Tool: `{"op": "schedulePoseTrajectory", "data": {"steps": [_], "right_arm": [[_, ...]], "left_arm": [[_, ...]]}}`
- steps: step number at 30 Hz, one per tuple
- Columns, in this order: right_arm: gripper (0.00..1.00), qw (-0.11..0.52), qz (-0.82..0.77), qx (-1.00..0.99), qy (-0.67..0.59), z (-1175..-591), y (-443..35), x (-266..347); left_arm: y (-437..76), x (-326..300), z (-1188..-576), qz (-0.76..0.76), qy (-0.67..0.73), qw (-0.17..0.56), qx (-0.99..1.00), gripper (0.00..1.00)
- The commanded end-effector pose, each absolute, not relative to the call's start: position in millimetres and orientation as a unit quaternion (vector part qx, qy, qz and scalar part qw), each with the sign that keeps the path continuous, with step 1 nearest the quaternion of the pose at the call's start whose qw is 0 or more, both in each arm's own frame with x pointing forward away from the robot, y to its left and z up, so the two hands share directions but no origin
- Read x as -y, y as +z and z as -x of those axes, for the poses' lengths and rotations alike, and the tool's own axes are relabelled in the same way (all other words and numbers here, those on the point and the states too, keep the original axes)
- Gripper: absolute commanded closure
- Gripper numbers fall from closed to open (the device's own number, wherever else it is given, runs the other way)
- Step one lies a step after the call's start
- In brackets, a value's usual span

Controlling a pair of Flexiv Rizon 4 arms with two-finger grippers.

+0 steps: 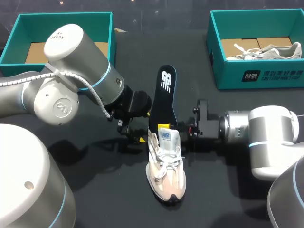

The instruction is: Take the shoe out of the shoebox, open the shoe tongue, remove and reinsert the insole, then place the shoe into the shoebox

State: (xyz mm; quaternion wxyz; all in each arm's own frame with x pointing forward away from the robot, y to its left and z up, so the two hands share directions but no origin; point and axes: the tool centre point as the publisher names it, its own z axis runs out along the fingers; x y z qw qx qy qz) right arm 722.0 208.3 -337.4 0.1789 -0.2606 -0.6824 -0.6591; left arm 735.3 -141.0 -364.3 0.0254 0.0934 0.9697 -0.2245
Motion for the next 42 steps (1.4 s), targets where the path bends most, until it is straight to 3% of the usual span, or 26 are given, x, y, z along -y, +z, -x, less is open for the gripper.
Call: {"op": "schedulePoseTrajectory", "data": {"steps": [1, 37, 39, 42], "right_arm": [[0.78, 0.175, 0.259, 0.686, -0.657, -722, -334, -208], [0.80, 0.144, 0.213, 0.712, -0.653, -749, -295, -207], [0.81, 0.144, 0.213, 0.713, -0.653, -751, -293, -207], [0.91, 0.145, 0.213, 0.712, -0.654, -754, -292, -206]], "left_arm": [[-365, 141, -735, -0.094, -0.225, 0.025, -0.970, 0.00], [-365, 141, -735, -0.094, -0.225, 0.025, -0.970, 0.00], [-365, 141, -735, -0.094, -0.225, 0.025, -0.970, 0.00], [-365, 141, -735, -0.094, -0.225, 0.025, -0.970, 0.00]]}}
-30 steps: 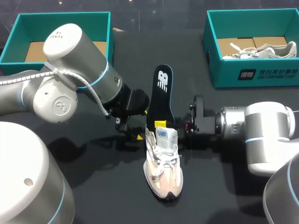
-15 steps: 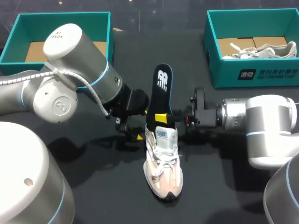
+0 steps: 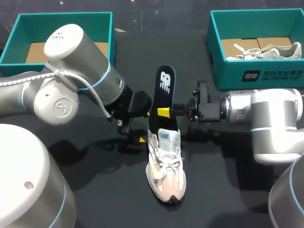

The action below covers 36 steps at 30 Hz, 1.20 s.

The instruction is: Take the shoe out of the shoebox, open the shoe tongue, remove and reinsert the insole, then place the shoe into the shoebox

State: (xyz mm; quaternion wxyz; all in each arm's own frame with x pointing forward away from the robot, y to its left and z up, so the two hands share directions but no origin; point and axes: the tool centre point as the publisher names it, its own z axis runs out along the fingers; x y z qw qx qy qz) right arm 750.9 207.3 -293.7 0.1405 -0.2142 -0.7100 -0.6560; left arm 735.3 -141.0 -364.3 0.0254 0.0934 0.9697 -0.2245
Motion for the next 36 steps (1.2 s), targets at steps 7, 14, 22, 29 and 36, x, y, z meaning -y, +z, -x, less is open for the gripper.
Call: {"op": "schedulePoseTrajectory", "data": {"steps": [7, 14, 22, 29, 36], "right_arm": [[1.00, 0.163, 0.215, 0.704, -0.657, -759, -299, -203], [1.00, 0.182, 0.226, 0.698, -0.654, -748, -312, -204], [1.00, 0.198, 0.240, 0.692, -0.651, -729, -326, -207], [1.00, 0.213, 0.251, 0.692, -0.642, -716, -338, -211], [1.00, 0.224, 0.256, 0.693, -0.635, -713, -342, -212]], "left_arm": [[-365, 141, -735, -0.094, -0.225, 0.025, -0.970, 0.00], [-365, 141, -735, -0.094, -0.225, 0.025, -0.970, 0.00], [-365, 141, -735, -0.094, -0.225, 0.025, -0.970, 0.00], [-365, 141, -735, -0.094, -0.225, 0.025, -0.970, 0.00], [-365, 141, -735, -0.094, -0.225, 0.025, -0.970, 0.00]]}}
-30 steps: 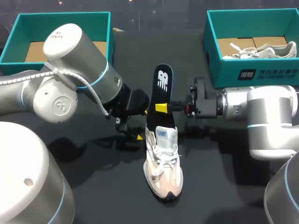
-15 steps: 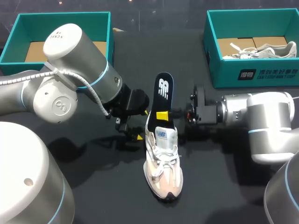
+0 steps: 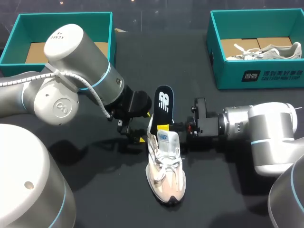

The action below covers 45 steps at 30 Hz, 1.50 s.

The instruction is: Take the shoe out of the shoebox, open the shoe tongue, remove and reinsert the insole, then place the shoe into the shoebox

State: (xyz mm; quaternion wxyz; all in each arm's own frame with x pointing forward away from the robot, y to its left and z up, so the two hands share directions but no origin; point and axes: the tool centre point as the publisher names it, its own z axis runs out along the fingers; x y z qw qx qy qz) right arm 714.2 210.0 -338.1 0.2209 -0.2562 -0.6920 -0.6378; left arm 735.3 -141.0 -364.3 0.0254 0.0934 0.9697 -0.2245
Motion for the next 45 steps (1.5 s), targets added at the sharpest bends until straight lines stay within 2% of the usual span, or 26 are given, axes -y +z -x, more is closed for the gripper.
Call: {"op": "schedulePoseTrajectory", "data": {"steps": [1, 3, 6, 24, 26, 27, 28, 36, 45], "right_arm": [[1.00, 0.224, 0.255, 0.694, -0.636, -713, -340, -211], [0.77, 0.220, 0.249, 0.697, -0.635, -715, -337, -212], [0.64, 0.214, 0.240, 0.702, -0.636, -718, -330, -212], [0.72, 0.194, 0.203, 0.717, -0.638, -738, -303, -206], [0.78, 0.195, 0.200, 0.716, -0.640, -742, -301, -204], [0.85, 0.196, 0.200, 0.714, -0.642, -743, -300, -204], [1.00, 0.201, 0.198, 0.711, -0.644, -745, -300, -203], [1.00, 0.238, 0.194, 0.702, -0.643, -745, -311, -204], [1.00, 0.274, 0.208, 0.705, -0.621, -719, -330, -214]], "left_arm": [[-365, 141, -735, -0.094, -0.225, 0.025, -0.970, 0.00], [-365, 141, -735, -0.094, -0.225, 0.025, -0.970, 0.00], [-365, 141, -735, -0.094, -0.225, 0.025, -0.970, 0.00], [-365, 141, -735, -0.094, -0.225, 0.025, -0.970, 0.00], [-365, 141, -735, -0.094, -0.225, 0.025, -0.970, 0.00], [-365, 141, -735, -0.094, -0.225, 0.025, -0.970, 0.00], [-365, 141, -735, -0.094, -0.225, 0.025, -0.970, 0.00], [-365, 141, -735, -0.094, -0.225, 0.025, -0.970, 0.00], [-365, 141, -735, -0.094, -0.225, 0.025, -0.970, 0.00]]}}
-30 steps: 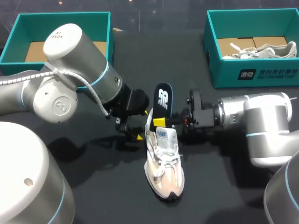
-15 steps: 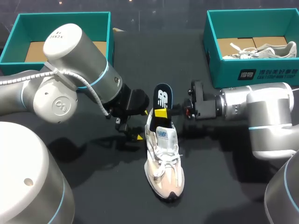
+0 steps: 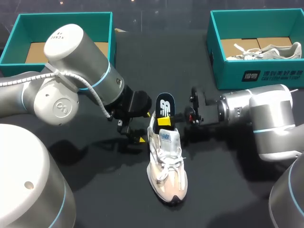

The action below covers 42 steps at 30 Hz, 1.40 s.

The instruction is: Take the shoe out of the shoebox, open the shoe tongue, remove and reinsert the insole, then place the shoe into the shoebox

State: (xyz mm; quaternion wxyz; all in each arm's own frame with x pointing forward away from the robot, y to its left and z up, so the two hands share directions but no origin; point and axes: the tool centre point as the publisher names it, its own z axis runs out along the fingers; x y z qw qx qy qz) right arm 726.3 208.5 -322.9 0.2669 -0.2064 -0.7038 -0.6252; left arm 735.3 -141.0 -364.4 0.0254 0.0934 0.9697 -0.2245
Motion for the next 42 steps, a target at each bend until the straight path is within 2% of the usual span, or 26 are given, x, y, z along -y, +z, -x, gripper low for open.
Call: {"op": "schedulePoseTrajectory", "data": {"steps": [1, 9, 13, 17, 22, 27, 30, 31, 32, 42], "right_arm": [[1.00, 0.277, 0.208, 0.705, -0.619, -716, -331, -215], [1.00, 0.289, 0.205, 0.717, -0.600, -702, -337, -218], [0.62, 0.273, 0.197, 0.725, -0.601, -706, -327, -218], [0.56, 0.259, 0.190, 0.734, -0.599, -714, -318, -218], [0.58, 0.243, 0.186, 0.739, -0.601, -721, -310, -214], [0.69, 0.233, 0.186, 0.739, -0.603, -730, -306, -208], [0.80, 0.233, 0.185, 0.736, -0.608, -737, -305, -205], [0.87, 0.233, 0.184, 0.736, -0.609, -739, -305, -204], [1.00, 0.235, 0.182, 0.734, -0.610, -742, -306, -204], [1.00, 0.284, 0.184, 0.740, -0.582, -734, -328, -213]], "left_arm": [[-365, 141, -735, -0.094, -0.225, 0.025, -0.970, 0.00], [-365, 141, -735, -0.094, -0.225, 0.025, -0.970, 0.00], [-365, 141, -735, -0.094, -0.225, 0.025, -0.970, 0.00], [-365, 141, -735, -0.094, -0.225, 0.025, -0.970, 0.00], [-365, 141, -735, -0.094, -0.225, 0.025, -0.970, 0.00], [-365, 141, -735, -0.094, -0.225, 0.025, -0.970, 0.00], [-365, 141, -735, -0.094, -0.225, 0.025, -0.970, 0.00], [-365, 141, -735, -0.094, -0.225, 0.025, -0.970, 0.00], [-365, 141, -735, -0.094, -0.225, 0.025, -0.970, 0.00], [-365, 141, -735, -0.094, -0.225, 0.025, -0.970, 0.00]]}}
